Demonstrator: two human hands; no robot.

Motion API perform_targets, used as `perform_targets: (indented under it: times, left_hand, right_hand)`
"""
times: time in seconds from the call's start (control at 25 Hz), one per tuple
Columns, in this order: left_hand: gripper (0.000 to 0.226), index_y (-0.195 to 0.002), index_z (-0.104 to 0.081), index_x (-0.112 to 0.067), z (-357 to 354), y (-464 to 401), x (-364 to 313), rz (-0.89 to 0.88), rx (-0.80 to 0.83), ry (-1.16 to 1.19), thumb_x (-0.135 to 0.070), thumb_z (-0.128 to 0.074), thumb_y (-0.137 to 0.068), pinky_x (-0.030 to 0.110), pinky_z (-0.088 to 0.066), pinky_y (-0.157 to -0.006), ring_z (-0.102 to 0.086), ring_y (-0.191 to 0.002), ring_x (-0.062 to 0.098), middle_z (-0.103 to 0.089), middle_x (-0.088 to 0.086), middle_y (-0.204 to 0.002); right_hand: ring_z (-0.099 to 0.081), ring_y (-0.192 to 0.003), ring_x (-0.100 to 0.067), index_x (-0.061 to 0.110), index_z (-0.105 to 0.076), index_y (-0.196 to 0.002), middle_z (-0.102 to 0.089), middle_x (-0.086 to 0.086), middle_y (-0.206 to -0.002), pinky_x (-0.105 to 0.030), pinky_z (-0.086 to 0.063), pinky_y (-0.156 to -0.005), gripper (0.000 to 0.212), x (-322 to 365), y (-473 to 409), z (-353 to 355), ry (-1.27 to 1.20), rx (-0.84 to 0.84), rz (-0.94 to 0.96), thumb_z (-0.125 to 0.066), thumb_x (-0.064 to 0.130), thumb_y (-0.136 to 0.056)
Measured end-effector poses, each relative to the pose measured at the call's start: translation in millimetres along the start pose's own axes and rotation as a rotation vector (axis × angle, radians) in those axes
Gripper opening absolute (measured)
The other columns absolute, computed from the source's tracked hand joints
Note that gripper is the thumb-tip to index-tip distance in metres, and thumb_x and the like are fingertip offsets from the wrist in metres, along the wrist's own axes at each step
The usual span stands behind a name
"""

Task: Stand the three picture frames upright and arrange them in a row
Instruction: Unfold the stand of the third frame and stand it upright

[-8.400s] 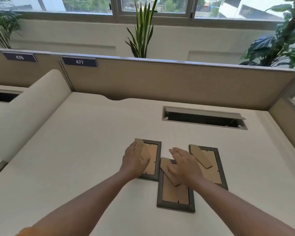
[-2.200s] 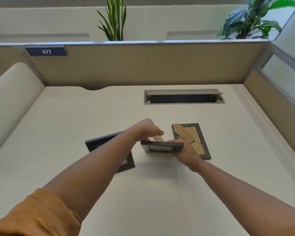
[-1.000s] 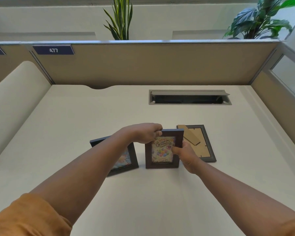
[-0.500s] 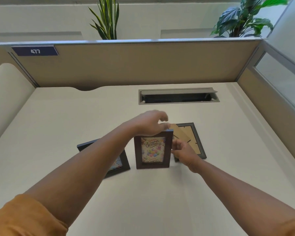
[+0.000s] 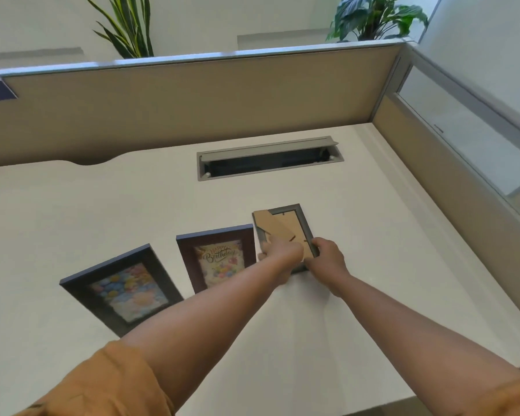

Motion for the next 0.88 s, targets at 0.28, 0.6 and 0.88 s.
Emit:
perform_targets:
  times: [0.28,0.6,0.88]
  left_hand:
    - [0.066,-0.155,-0.020,-0.026,-11,-12,5,0.127,-0.105,0.024,-0.026,-0.046,-0.095,0.047,-0.033,-0.116,-0.031,-0.136,0.031,-0.023,0.009,-0.154]
    - [0.052,-0.137,-0.049,-0.035,-18,-35,3,0.159,-0.201,0.288,-0.018,-0.044,-0.088,0.048,-0.049,-0.103,-0.046,-0.120,0.033,-0.026,0.005,-0.143]
    - [0.024,-0.109,-0.061,-0.028,-10,-25,0,0.065,-0.264,0.422,-0.011,-0.057,-0.093,0.026,-0.040,-0.056,-0.050,-0.087,0.022,-0.033,0.004,-0.119]
  right_hand:
    - [-0.051,-0.119,-0.030,0.023,-0.051,-0.144,-0.048,-0.007,-0.133,-0.037,-0.050,-0.094,0.072,-18,-7,-9,0.137,0.092,0.055,-0.078,0.020,-0.078]
    - [-0.044,-0.097,-0.018,0.018,-0.053,-0.139,-0.043,-0.002,-0.125,-0.026,-0.039,-0.080,0.060,-41,-21,-16,0.240,0.134,0.089,-0.071,0.029,-0.084]
    - [-0.046,-0.126,-0.029,0.019,-0.049,-0.147,-0.039,-0.007,-0.141,-0.026,-0.042,-0.093,0.060,-47,-17,-16,0.240,0.111,0.144,-0.070,0.023,-0.091]
Point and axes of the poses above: each hand's wrist, its own y-axis away from the middle knuckle, its own z-axis out of the back of the hand, x = y × z, the point moved 3 cm from there along -y, towards the middle knuckle
